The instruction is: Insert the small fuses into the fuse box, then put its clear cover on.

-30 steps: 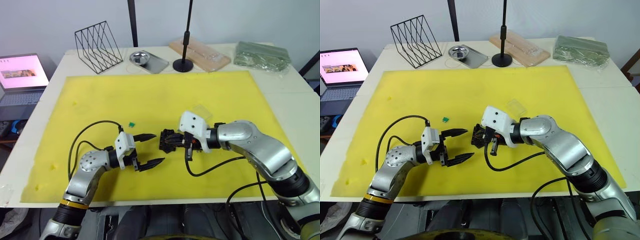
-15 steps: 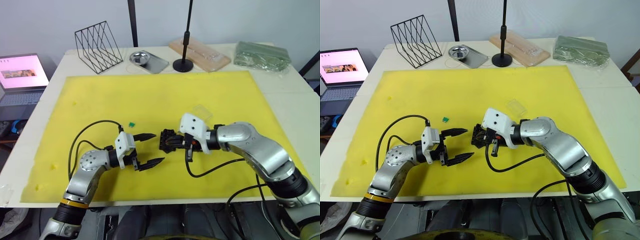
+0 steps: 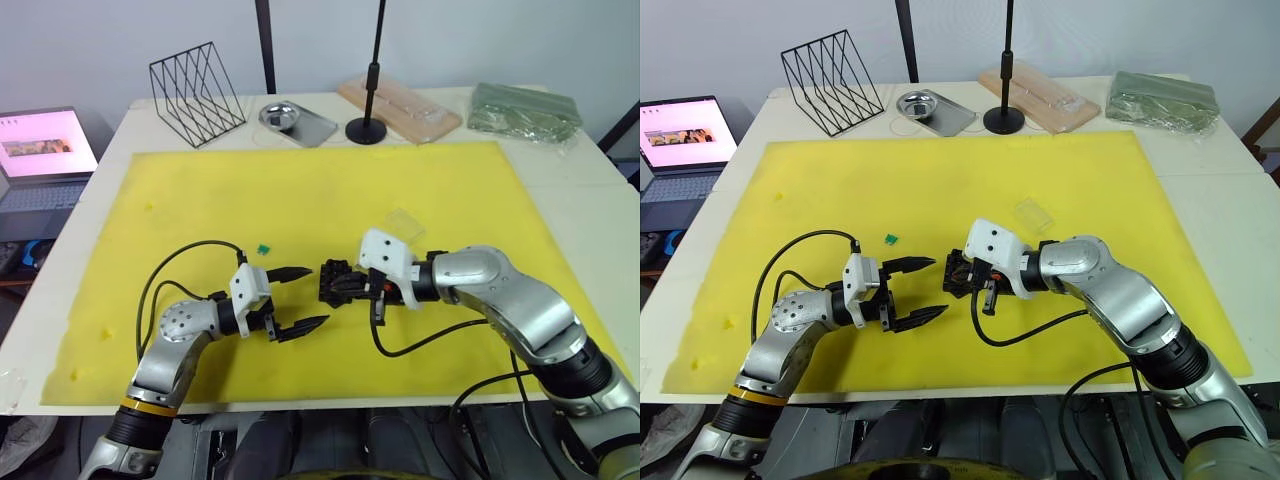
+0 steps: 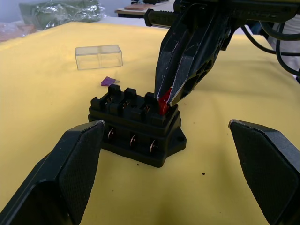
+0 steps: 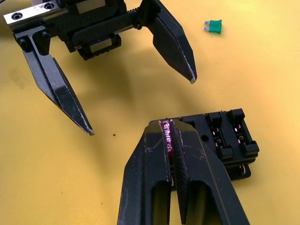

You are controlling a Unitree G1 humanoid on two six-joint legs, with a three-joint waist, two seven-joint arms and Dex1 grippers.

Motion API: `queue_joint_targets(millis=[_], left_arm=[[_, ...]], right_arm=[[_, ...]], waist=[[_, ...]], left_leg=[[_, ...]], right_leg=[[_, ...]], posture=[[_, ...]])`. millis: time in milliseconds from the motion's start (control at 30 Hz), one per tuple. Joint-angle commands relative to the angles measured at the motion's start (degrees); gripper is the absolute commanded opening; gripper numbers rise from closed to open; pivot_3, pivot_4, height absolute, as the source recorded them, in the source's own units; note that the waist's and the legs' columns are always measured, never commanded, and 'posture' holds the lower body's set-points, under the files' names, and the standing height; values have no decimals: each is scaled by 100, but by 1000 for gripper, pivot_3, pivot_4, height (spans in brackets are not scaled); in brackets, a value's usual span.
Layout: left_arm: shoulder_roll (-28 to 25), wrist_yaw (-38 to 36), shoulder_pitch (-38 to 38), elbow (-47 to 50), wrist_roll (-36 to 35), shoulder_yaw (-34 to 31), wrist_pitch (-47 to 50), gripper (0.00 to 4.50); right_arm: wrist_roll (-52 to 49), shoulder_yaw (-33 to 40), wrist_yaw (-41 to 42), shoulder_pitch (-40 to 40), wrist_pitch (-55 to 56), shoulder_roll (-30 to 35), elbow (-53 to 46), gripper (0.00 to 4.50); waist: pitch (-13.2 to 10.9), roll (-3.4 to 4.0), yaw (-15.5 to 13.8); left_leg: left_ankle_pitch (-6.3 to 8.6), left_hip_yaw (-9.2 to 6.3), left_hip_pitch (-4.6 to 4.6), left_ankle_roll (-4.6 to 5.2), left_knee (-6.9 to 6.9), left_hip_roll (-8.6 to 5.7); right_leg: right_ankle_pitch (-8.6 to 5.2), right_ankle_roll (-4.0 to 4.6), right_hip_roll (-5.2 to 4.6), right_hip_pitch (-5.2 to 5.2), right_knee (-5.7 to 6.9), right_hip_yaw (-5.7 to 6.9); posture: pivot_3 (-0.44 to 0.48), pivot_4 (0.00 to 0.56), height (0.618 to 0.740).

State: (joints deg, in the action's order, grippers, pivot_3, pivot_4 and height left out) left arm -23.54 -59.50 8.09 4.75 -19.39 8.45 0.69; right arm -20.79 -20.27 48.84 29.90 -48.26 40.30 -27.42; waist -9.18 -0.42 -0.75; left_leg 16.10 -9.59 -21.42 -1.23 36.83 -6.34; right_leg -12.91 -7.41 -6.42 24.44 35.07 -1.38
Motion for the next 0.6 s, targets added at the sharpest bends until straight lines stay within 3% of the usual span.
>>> queue_joint_targets(millis=[33,600], left_arm=[[25,20,10,107,-21,36,-64,4477],[-18,44,-21,139,6,53,-13,4477]], right_arm=[[95,-33,105,-45,247,-17,49,0],[706,-240,617,-109,1277,39,918,0]], waist=[[0,0,0],[1,1,0]], left_leg=[[0,0,0,0,0,0],[0,0,4,0,0,0]], right_leg=[[0,0,0,0,0,0],[0,0,0,-5,0,0]], posture=[[0,150,740],[0,150,740]])
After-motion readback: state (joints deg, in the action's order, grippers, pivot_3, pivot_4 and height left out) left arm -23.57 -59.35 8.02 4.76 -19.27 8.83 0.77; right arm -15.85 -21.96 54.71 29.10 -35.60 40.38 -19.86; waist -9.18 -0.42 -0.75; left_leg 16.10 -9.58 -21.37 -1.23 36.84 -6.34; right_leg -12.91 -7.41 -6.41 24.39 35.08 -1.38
